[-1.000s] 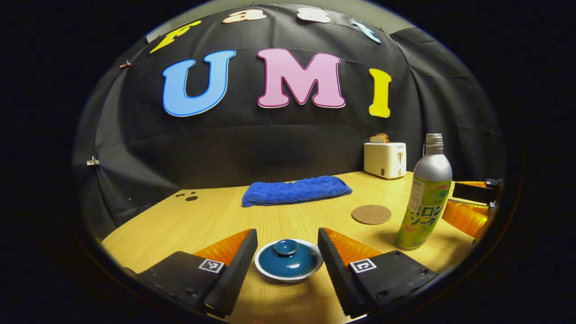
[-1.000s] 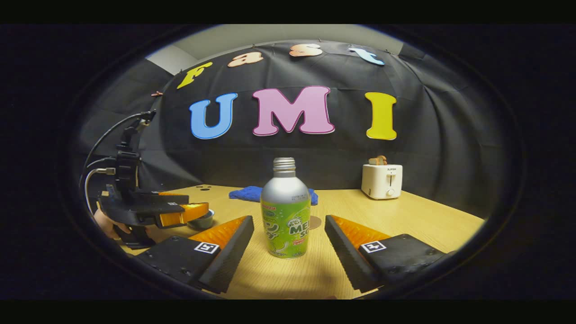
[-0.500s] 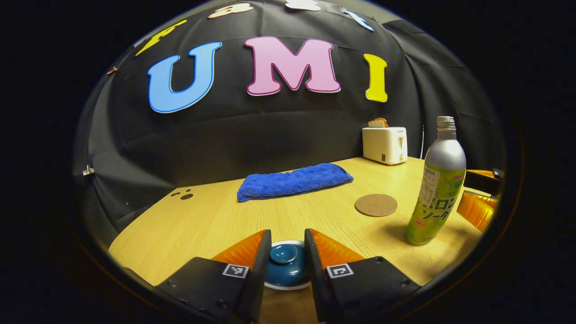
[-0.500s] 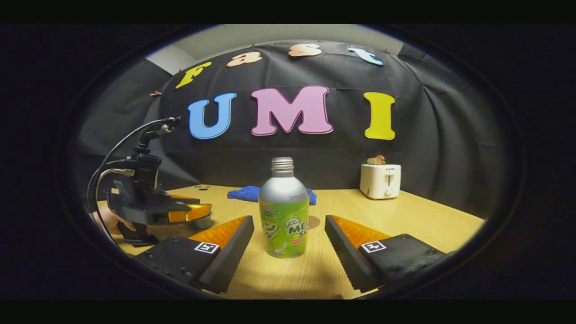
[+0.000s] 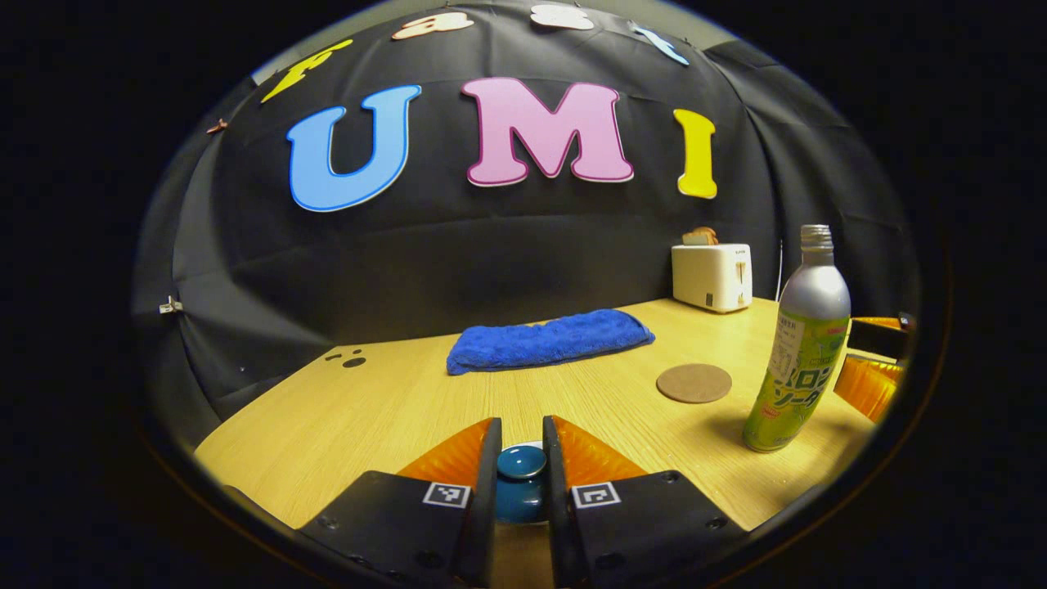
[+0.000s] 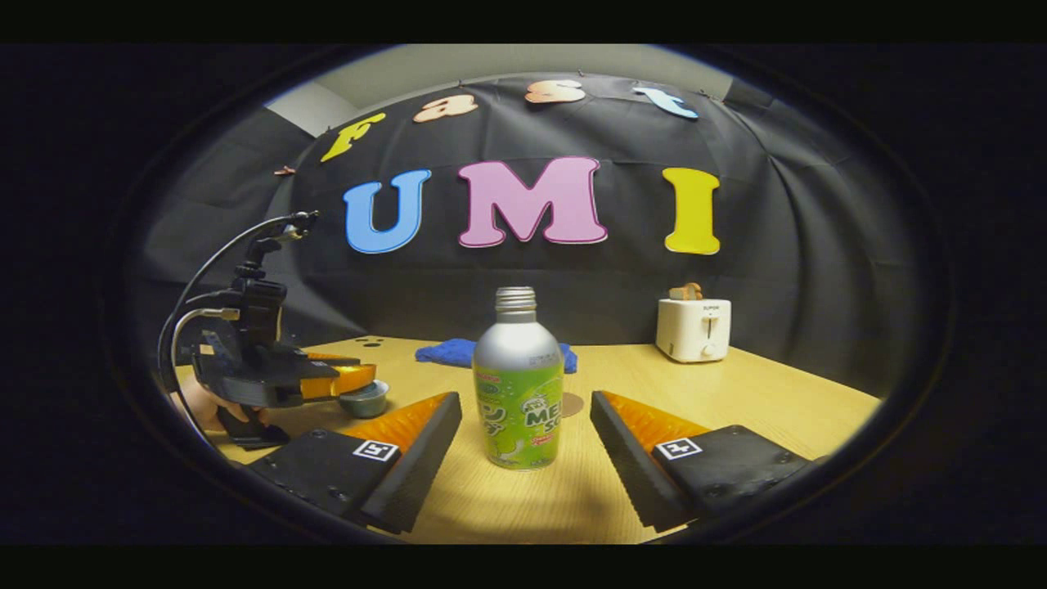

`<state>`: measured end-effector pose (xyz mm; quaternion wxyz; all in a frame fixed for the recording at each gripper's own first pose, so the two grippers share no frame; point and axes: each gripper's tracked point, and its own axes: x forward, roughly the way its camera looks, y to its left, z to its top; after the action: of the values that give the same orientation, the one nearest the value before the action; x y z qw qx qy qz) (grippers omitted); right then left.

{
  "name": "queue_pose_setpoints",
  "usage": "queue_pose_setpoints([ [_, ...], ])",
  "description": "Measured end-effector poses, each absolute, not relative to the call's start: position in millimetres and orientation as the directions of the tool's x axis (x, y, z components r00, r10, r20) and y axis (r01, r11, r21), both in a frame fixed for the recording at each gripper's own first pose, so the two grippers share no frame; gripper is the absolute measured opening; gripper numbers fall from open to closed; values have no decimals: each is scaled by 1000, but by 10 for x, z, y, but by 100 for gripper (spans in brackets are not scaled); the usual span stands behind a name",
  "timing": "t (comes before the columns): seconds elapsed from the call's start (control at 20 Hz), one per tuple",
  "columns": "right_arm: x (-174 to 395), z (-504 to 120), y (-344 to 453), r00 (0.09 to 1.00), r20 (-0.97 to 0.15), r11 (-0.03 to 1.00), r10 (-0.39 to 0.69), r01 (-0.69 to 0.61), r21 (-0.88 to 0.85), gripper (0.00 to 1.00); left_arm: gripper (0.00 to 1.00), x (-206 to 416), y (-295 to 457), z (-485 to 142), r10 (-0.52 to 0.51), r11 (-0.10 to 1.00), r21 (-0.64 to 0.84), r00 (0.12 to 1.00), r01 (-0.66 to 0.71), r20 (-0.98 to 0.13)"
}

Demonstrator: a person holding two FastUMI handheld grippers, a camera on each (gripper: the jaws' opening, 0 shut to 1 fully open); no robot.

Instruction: Open the teacup lid with one hand, grasp the water bottle and pour water into the teacup with the other hand; after pouring, place the water bottle on the coaster and then close the teacup lid.

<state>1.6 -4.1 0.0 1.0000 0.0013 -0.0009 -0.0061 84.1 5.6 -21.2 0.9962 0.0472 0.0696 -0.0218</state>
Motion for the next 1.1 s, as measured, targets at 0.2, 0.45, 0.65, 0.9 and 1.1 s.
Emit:
queue_pose_setpoints([
  [0.2,50,-5,59,999,0,999,32,-32,1,98,30,743,143,-77,-9,999,35,999,10,-51],
  [0.45,167,-15,38,1000,1,1000,4,-4,0,98,30,697,180,-56,-10,1000,10,1000,10,-25],
  [0.65,325,-22,42,1000,2,1000,-11,11,2,98,30,672,190,-26,-15,1000,5,1000,15,-10],
  [0.9,455,92,-31,999,28,999,-43,44,-30,98,30,594,188,5,-24,1000,3,1000,24,-15],
  [1.1,591,103,-100,998,27,999,-54,54,1,96,30,423,359,67,4,1000,8,1000,-4,-1],
])
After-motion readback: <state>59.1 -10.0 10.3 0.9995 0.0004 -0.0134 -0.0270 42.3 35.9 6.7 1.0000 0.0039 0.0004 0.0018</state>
